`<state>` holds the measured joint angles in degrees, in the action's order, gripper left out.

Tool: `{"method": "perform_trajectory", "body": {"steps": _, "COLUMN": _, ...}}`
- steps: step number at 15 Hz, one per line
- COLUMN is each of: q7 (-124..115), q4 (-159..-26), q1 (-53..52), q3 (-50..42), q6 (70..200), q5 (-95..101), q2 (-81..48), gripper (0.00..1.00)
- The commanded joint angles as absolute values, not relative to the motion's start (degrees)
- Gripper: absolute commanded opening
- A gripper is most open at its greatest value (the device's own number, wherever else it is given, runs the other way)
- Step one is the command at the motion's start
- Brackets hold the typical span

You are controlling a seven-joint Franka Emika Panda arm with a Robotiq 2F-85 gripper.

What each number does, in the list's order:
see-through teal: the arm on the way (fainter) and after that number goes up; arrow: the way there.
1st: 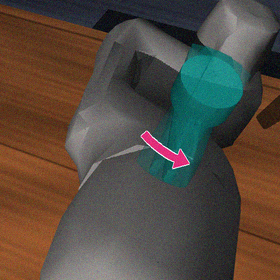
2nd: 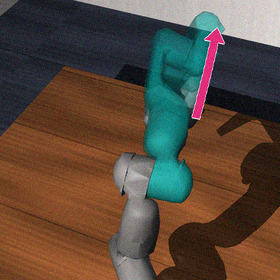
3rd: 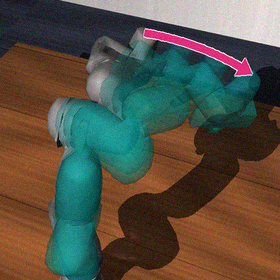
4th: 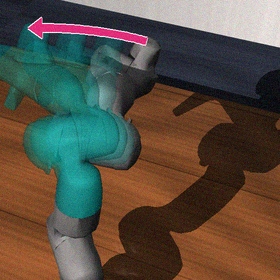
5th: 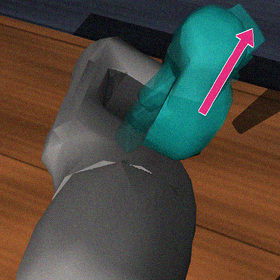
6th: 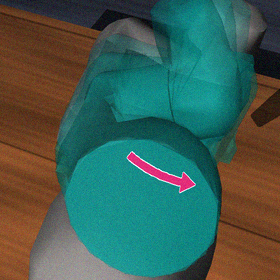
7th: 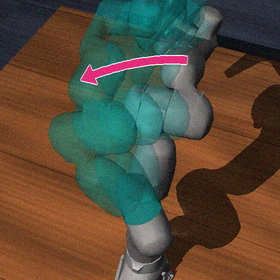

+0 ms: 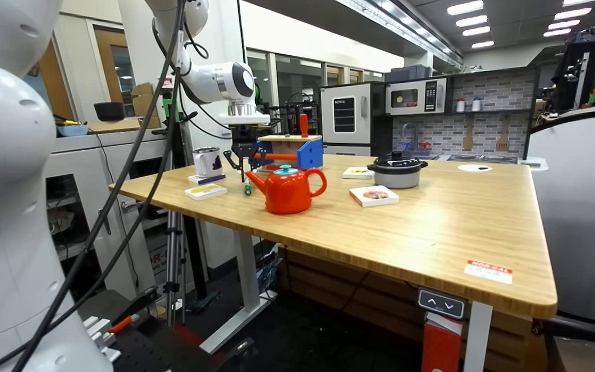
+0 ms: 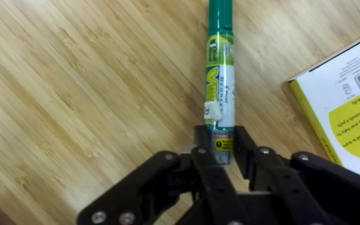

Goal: Pick up the marker and put it in the cup

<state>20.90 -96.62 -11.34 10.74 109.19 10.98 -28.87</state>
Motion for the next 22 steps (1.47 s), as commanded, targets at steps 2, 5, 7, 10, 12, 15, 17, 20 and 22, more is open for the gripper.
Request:
{"method": "perform_trajectory", "body": {"steps": 2, "q7": 20.26, "q4": -97.28, "q1": -12.54, "q3": 10.46, "q6": 107.39, "q5": 14.84, "q2": -23.83, "gripper": 0.10}}
{"method": "perform_trajectory", "body": {"steps": 5, "q7": 20.25, "q4": -98.31, "q1": -13.85, "q3": 10.99, "q6": 107.22, "q5": 18.92, "q2": -17.99, "gripper": 0.13}}
{"method": "perform_trajectory", "body": {"steps": 7, "q7": 20.53, "q4": -98.54, "q1": -14.93, "q3": 11.66, "q6": 107.09, "q5": 21.45, "q2": -14.59, "gripper": 0.16}}
{"method": "perform_trajectory", "body": {"steps": 10, "q7": 22.14, "q4": -97.77, "q1": -15.80, "q3": 13.17, "q6": 108.04, "q5": 21.90, "q2": -11.05, "gripper": 0.18}}
{"method": "perform_trajectory", "body": {"steps": 12, "q7": 22.88, "q4": -97.68, "q1": -15.93, "q3": 13.88, "q6": 108.91, "q5": 20.96, "q2": -9.45, "gripper": 0.17}}
{"method": "perform_trajectory", "body": {"steps": 15, "q7": 27.51, "q4": -98.45, "q1": -14.96, "q3": 14.77, "q6": 112.70, "q5": 15.72, "q2": -7.54, "gripper": 0.13}}
{"method": "perform_trajectory", "body": {"steps": 17, "q7": 32.06, "q4": -98.57, "q1": -14.60, "q3": 15.09, "q6": 115.60, "q5": 11.46, "q2": -7.04, "gripper": 0.13}}
{"method": "perform_trajectory", "body": {"steps": 20, "q7": 39.68, "q4": -98.16, "q1": -14.65, "q3": 15.70, "q6": 118.62, "q5": 4.97, "q2": -6.75, "gripper": 0.14}}
{"method": "perform_trajectory", "body": {"steps": 22, "q7": 43.07, "q4": -97.98, "q1": -15.00, "q3": 16.06, "q6": 119.19, "q5": 2.25, "q2": -6.61, "gripper": 0.15}}
